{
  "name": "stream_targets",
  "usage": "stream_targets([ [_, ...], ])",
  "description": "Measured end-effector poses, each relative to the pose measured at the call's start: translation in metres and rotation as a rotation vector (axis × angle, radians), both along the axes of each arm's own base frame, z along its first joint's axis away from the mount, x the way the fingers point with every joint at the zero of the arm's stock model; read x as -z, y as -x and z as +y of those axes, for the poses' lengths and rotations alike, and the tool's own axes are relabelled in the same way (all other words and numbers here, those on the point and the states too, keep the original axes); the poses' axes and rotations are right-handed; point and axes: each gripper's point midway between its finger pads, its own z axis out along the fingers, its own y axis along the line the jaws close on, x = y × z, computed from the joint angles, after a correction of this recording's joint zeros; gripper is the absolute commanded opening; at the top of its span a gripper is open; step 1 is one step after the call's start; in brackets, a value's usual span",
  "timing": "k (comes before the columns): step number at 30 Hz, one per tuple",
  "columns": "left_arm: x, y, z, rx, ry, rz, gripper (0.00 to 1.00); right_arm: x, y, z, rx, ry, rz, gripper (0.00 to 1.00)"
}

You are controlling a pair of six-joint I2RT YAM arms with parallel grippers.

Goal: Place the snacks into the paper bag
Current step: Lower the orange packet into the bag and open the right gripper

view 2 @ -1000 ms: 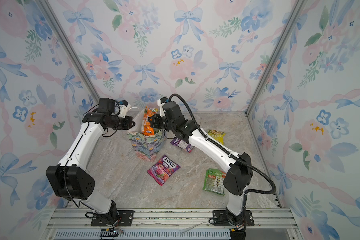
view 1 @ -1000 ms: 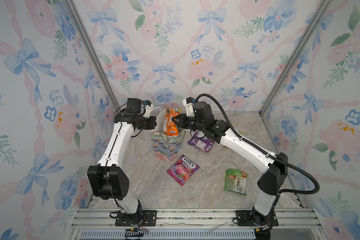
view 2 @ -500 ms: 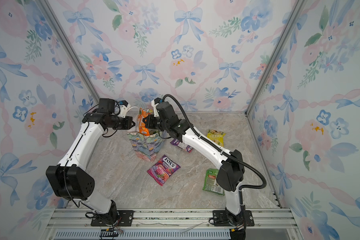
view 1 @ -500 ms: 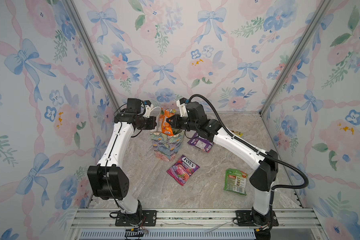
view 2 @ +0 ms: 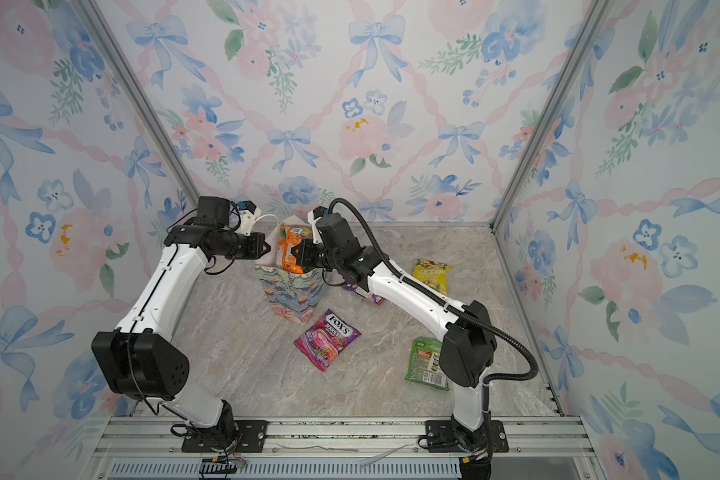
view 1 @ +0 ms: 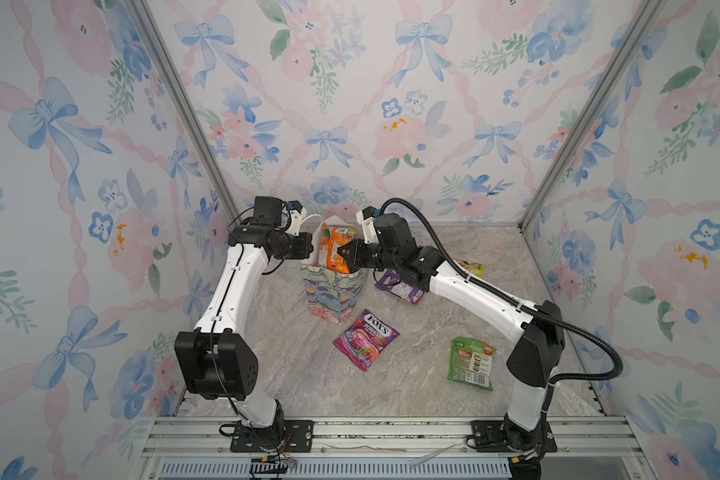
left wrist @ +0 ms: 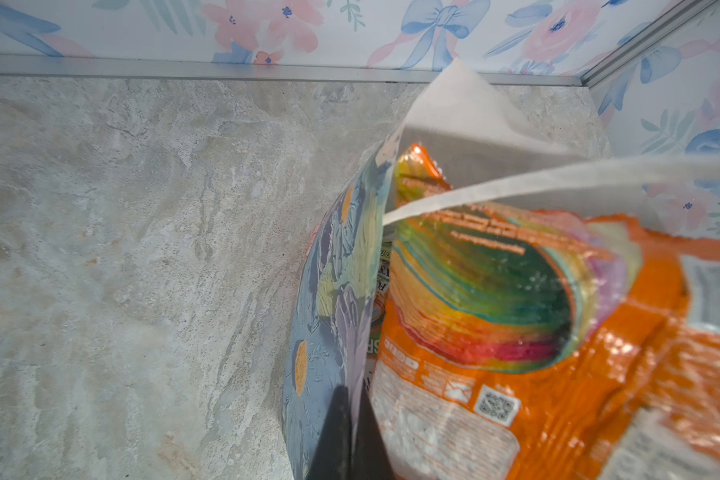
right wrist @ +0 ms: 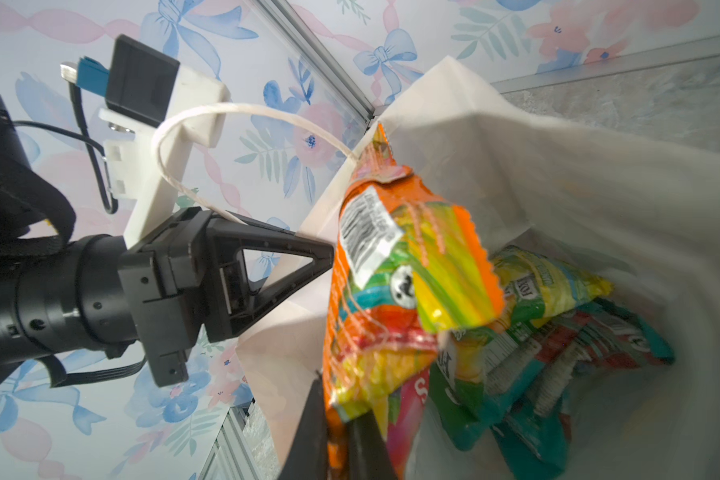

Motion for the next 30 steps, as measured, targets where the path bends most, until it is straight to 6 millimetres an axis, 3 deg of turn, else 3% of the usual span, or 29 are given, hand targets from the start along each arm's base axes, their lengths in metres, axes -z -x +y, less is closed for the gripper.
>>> stream_targets([
  [7,0.000,0.001,0.000,0.000,0.000,0.002,0.00,0.001,0.007,-0.011,0.020,-0.008,0.008,0.00],
  [20,0.000,0.002,0.000,0.000,0.000,0.003,0.00,-0.001,0.006,-0.010,0.032,-0.036,0.020,0.03],
  [21,0.000,0.002,0.000,0.000,0.000,0.002,0.00,-0.001,0.005,-0.010,0.034,-0.037,0.021,0.09],
  [25,0.000,0.003,0.000,0.000,0.000,0.002,0.00,-0.003,0.003,-0.011,0.037,-0.050,0.022,0.53],
  [28,0.000,0.003,0.000,-0.001,0.000,0.002,0.00,-0.007,0.002,-0.010,0.034,-0.057,0.009,0.73],
  [30,0.000,0.003,0.000,-0.001,0.000,0.002,0.00,-0.009,0.002,-0.011,0.035,-0.054,-0.002,0.79],
])
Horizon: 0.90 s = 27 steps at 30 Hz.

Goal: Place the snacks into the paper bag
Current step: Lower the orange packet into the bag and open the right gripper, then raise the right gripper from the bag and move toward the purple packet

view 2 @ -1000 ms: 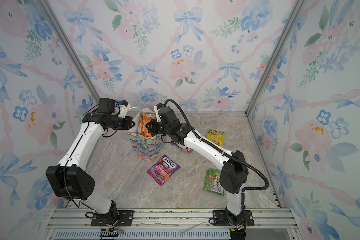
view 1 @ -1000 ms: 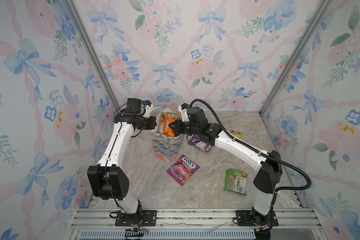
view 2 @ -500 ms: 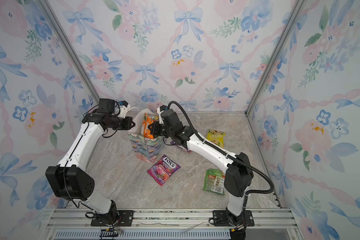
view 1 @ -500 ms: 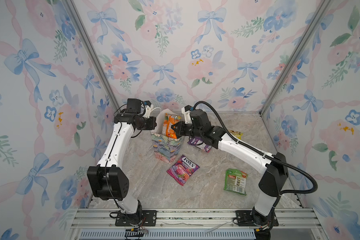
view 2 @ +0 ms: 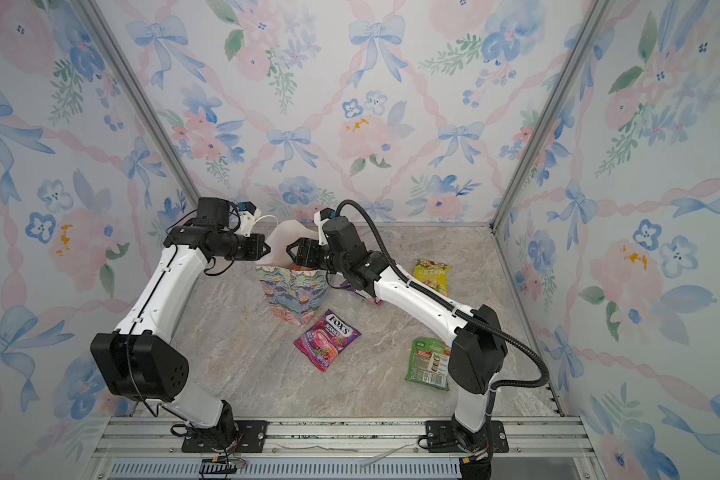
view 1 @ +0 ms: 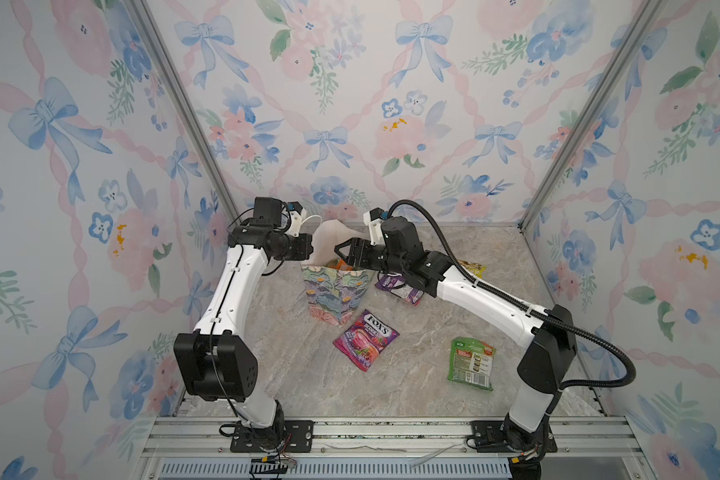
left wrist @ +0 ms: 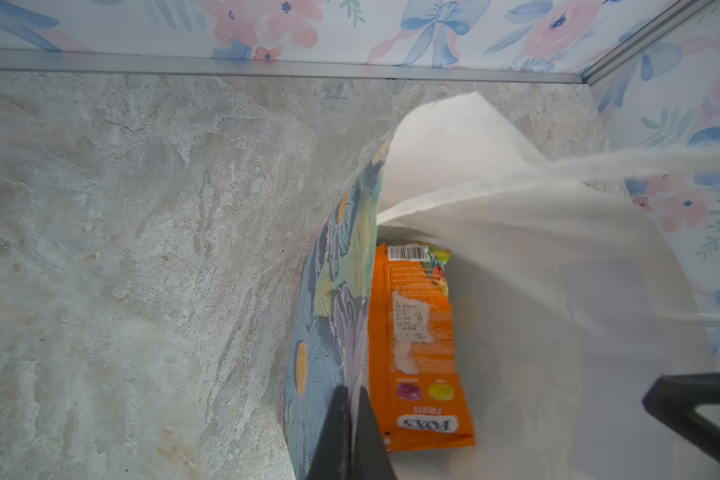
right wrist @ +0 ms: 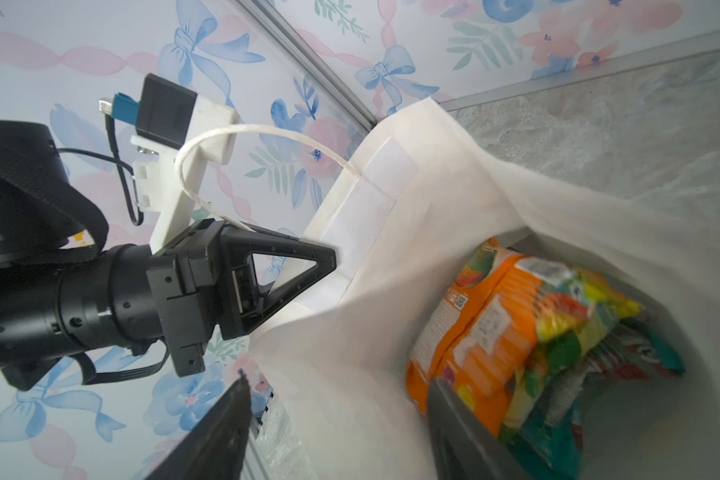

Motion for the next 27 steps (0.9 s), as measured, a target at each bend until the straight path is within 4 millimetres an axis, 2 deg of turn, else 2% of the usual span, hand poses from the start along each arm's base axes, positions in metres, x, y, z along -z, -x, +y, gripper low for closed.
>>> stream_targets([
  [3,0.000,0.001,0.000,0.000,0.000,0.003,0.00,-0.007,-0.001,-0.004,0.005,0.003,-0.020,0.85],
  [8,0.000,0.001,0.000,0.000,0.000,0.003,0.00,-0.033,-0.007,-0.015,0.027,0.007,-0.095,0.99],
  [14,0.000,0.001,0.000,0.000,0.000,0.003,0.00,-0.065,-0.011,-0.041,0.074,0.029,-0.179,0.97],
  [18,0.000,0.001,0.000,0.000,0.000,0.003,0.00,-0.082,-0.009,-0.077,0.137,0.047,-0.226,0.97],
  [21,0.000,0.001,0.000,0.000,0.000,0.003,0.00,-0.078,0.003,-0.113,0.192,0.086,-0.236,0.97],
  [23,0.000,0.001,0.000,0.000,0.000,0.003,0.00,-0.066,0.014,-0.134,0.222,0.119,-0.221,0.97],
  [25,0.000,0.001,0.000,0.000,0.000,0.003,0.00,-0.045,0.024,-0.149,0.240,0.153,-0.188,0.97],
  [27,0.000,0.001,0.000,-0.001,0.000,0.003,0.00,-0.013,0.036,-0.162,0.254,0.181,-0.120,0.97],
])
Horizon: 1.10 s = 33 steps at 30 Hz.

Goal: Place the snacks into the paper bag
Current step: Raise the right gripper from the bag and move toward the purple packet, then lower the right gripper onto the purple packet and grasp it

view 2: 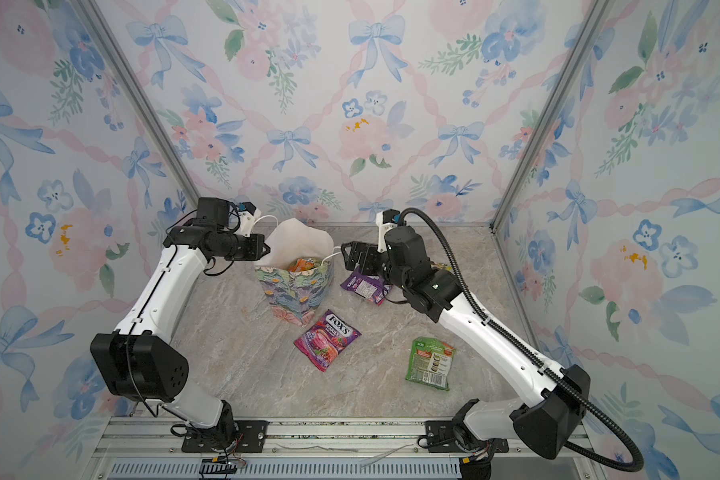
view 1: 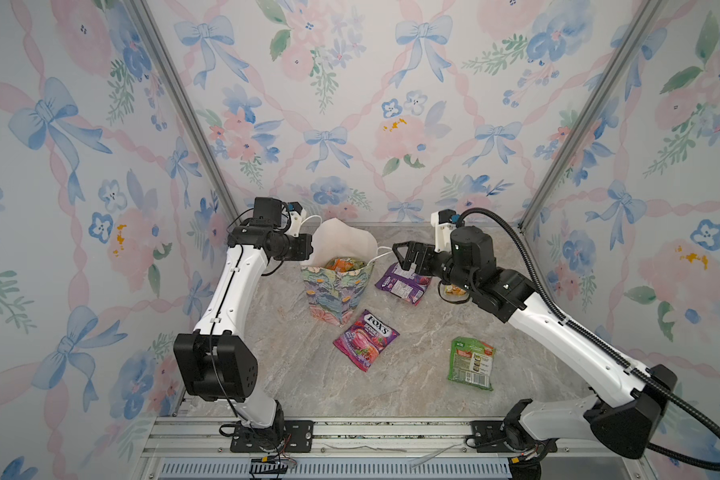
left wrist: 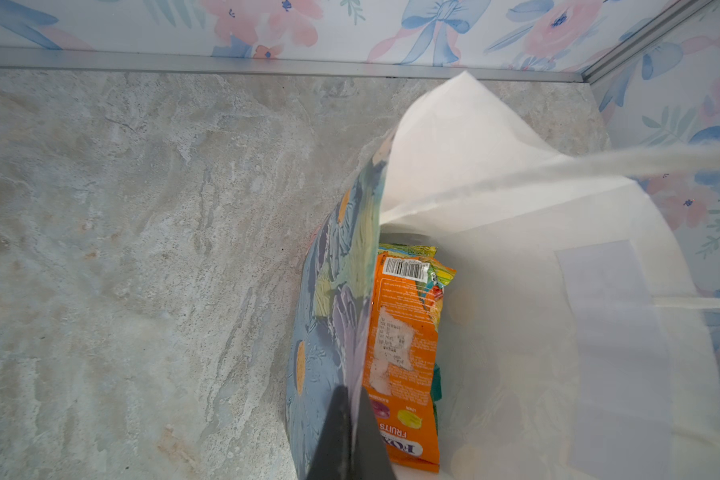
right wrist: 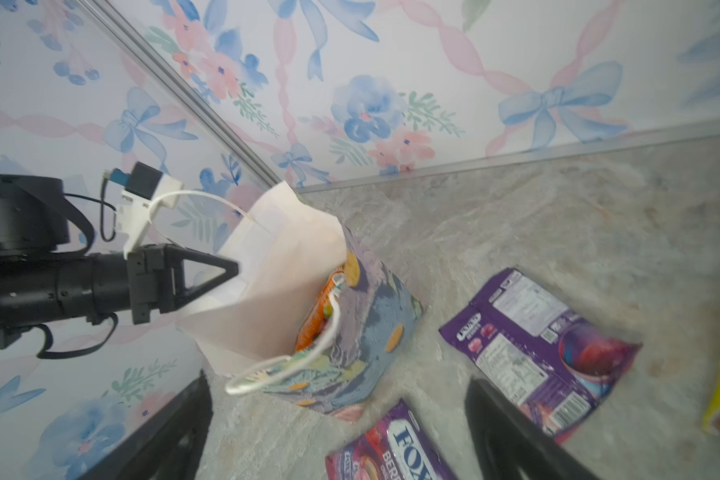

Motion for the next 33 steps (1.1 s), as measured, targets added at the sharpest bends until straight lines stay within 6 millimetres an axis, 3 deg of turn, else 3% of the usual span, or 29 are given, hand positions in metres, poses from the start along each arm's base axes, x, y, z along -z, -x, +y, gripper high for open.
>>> stream_targets([
  [5,0.000,0.000,0.002,-0.005,0.000,0.000,0.00,0.105,0.030,-0.030,0.080,0.077,0.224,0.97],
  [8,0.000,0.000,0.002,-0.004,0.000,0.001,0.00,0.150,0.041,-0.047,0.133,0.121,0.324,0.98],
  [11,0.001,0.000,0.002,-0.004,0.000,0.002,0.00,0.168,0.041,-0.060,0.175,0.125,0.368,0.98],
  [17,0.001,0.000,0.002,-0.004,0.001,0.002,0.00,0.186,0.020,-0.083,0.253,0.099,0.407,0.96],
  [21,0.001,0.000,0.002,-0.004,0.001,0.002,0.00,0.206,0.003,-0.093,0.267,0.111,0.445,0.87],
  [28,0.001,0.000,0.002,-0.004,0.001,0.002,0.00,0.227,-0.045,-0.098,0.262,0.087,0.482,0.59],
  [33,0.001,0.000,0.002,-0.004,0.001,0.000,0.00,0.241,-0.077,-0.092,0.239,0.059,0.494,0.52],
])
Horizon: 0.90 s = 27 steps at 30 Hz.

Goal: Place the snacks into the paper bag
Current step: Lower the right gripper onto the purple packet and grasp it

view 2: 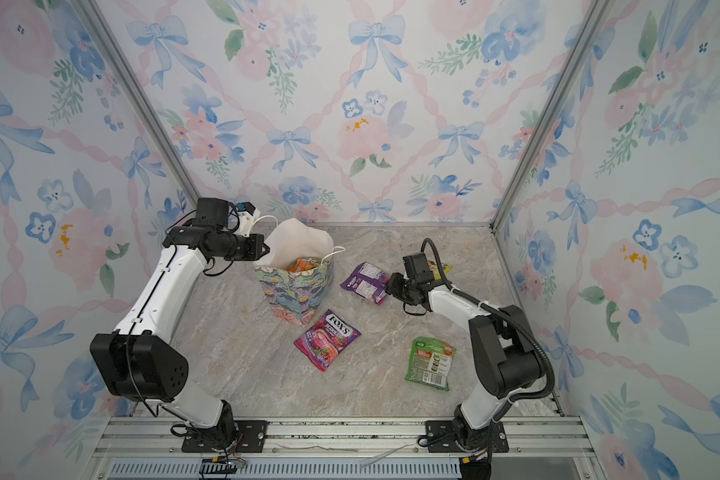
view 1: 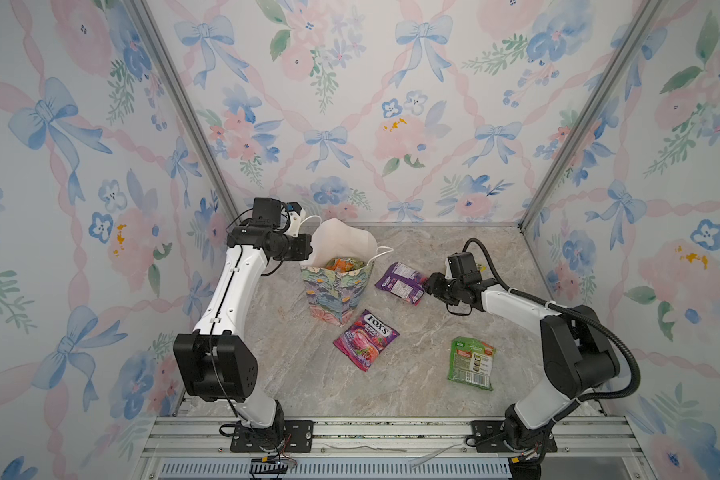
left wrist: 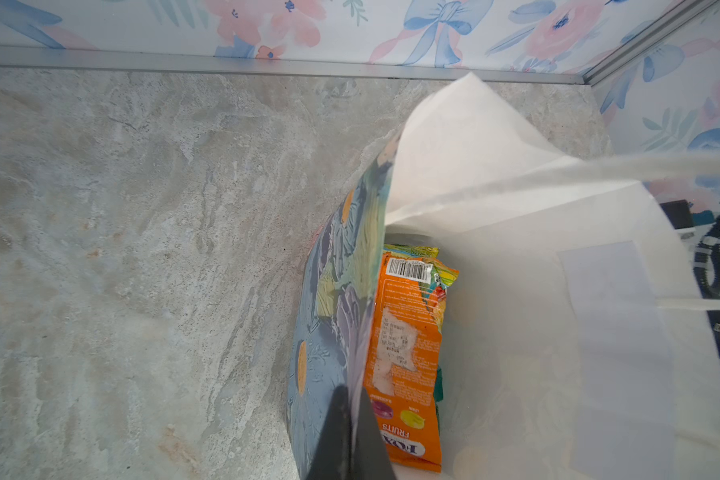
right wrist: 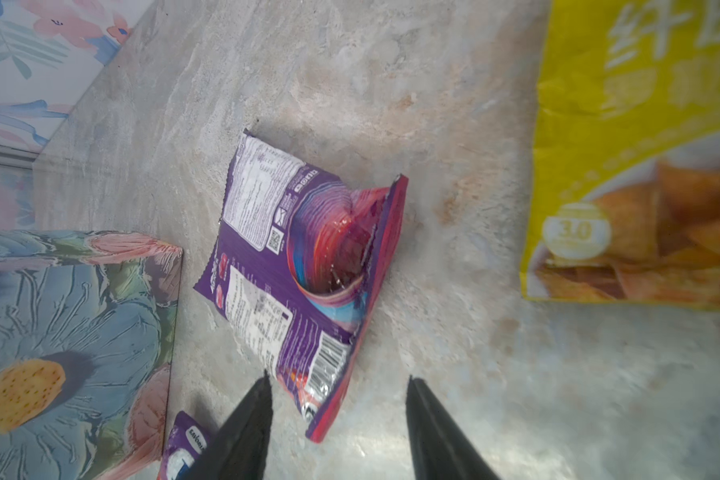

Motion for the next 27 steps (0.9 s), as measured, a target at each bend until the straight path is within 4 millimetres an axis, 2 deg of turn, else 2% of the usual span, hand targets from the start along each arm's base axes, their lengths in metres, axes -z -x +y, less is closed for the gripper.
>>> stream_targets([
  [6,0.000,0.000,0.000,0.000,0.000,0.000,0.00,0.023,-0.019,0.008,-0.013,-0.026,0.035,0.46],
  [11,0.000,0.000,0.000,0.000,0.000,0.000,0.00,0.033,-0.027,0.011,-0.006,-0.049,0.049,0.29],
  [13,0.000,0.000,0.000,0.000,0.000,0.000,0.00,0.032,-0.029,0.011,0.008,-0.069,0.043,0.20],
  [16,0.000,0.000,0.001,-0.002,0.000,0.000,0.00,0.031,-0.032,0.013,0.020,-0.100,0.026,0.11],
  [23,0.000,0.000,0.003,-0.007,0.000,0.000,0.00,0.038,-0.018,0.014,0.053,-0.160,0.022,0.07],
  [27,0.000,-0.001,0.003,-0.007,0.000,0.000,0.00,0.040,-0.004,0.020,0.097,-0.218,0.019,0.09],
])
